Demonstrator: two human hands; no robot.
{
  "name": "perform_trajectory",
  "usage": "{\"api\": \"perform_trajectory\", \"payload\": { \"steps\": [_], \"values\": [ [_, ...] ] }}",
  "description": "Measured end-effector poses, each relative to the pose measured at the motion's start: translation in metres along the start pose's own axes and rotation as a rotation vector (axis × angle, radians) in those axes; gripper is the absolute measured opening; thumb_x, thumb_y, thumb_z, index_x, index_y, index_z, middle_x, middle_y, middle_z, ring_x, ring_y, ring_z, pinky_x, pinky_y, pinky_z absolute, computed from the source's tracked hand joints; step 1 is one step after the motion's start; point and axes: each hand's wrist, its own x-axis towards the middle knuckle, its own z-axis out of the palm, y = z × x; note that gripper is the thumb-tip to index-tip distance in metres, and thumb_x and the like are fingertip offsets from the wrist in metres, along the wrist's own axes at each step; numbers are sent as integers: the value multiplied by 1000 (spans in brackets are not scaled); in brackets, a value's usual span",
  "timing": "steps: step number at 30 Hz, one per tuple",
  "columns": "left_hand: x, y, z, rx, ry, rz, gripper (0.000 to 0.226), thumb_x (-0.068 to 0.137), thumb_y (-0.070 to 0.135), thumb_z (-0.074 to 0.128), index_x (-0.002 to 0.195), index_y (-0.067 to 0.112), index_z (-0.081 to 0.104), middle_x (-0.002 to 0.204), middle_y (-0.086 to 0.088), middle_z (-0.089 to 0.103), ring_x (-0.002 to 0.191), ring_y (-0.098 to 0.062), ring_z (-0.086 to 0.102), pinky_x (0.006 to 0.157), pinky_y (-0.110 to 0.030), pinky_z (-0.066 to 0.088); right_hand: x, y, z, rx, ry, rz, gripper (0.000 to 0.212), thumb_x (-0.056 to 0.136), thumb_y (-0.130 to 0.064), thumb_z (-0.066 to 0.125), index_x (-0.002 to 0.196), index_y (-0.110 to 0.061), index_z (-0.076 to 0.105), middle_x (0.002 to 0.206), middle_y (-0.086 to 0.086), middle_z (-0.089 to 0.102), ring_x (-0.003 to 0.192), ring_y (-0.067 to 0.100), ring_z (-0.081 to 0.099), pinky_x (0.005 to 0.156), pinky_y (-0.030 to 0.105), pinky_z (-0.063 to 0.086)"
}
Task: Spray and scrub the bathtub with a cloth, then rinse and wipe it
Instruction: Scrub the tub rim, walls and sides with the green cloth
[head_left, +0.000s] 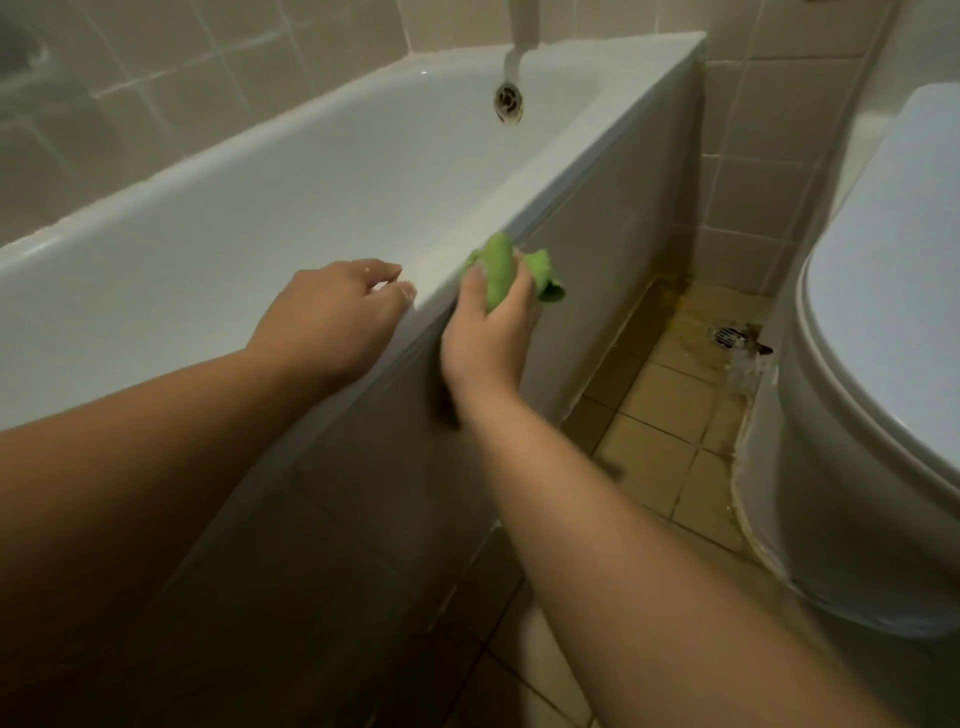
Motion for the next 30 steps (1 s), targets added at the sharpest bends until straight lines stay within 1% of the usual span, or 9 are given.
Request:
{"api": "perform_trajectory", "payload": {
  "steps": [2,4,8,10,15,20,23,26,30],
  "values": [
    [-15,-16,-5,-3,-54,-25,40,107,48,44,131,26,67,139,-1,64,116,-24,55,95,-36,40,29,-14,-4,31,29,95,52,109,-42,45,157,-26,34,151,9,36,115,23,51,91,24,34],
    [-33,-33,-13,-22,-89,-60,42,108,49,41,119,21,71,129,-4,68,106,-23,55,91,-36,40,14,-19,-3,41,20,77,51,108,-41,46,157,-28,35,152,7,34,120,23,51,92,23,34],
    [-57,-48,-24,-35,-78,-91,36,108,43,44,119,23,72,131,-2,68,111,-21,56,91,-34,39,-109,-1,15,10,-98,-207,56,104,-47,50,155,-33,34,159,6,29,145,24,40,116,36,39],
    [-64,-51,-25,-22,-80,-82,35,109,41,43,123,25,70,133,0,67,110,-17,54,91,-32,37,-117,3,18,16,-133,-207,58,102,-50,49,155,-31,34,159,8,30,146,26,39,116,43,41],
    [-66,-50,-24,0,-115,-63,39,110,42,37,115,20,69,124,0,68,108,-23,56,88,-34,38,-53,-5,23,36,61,-30,56,106,-41,52,157,-27,36,154,7,33,133,26,49,110,39,46],
    [-54,-37,-18,2,-152,13,42,109,47,35,135,25,60,139,-2,63,122,-24,55,91,-32,34,-137,22,20,34,-88,-316,57,105,-44,50,157,-27,35,162,7,31,151,20,32,118,46,39],
    [-41,-31,-15,42,-190,7,55,106,59,35,151,30,46,150,0,54,133,-26,50,96,-35,34,-78,32,15,30,-5,-122,56,105,-44,50,156,-25,37,160,7,33,147,22,37,118,30,34],
    [-25,-24,-7,92,-206,18,69,100,71,38,158,33,33,154,1,50,135,-27,49,97,-38,36,13,28,7,53,151,188,54,107,-42,48,157,-25,37,151,9,40,133,30,50,98,27,37],
    [-5,-6,1,142,-247,5,80,99,61,51,164,29,16,162,-7,40,142,-34,43,103,-41,36,17,40,2,17,106,16,54,106,-45,49,157,-30,38,155,5,37,134,25,48,100,26,36]
  ]
}}
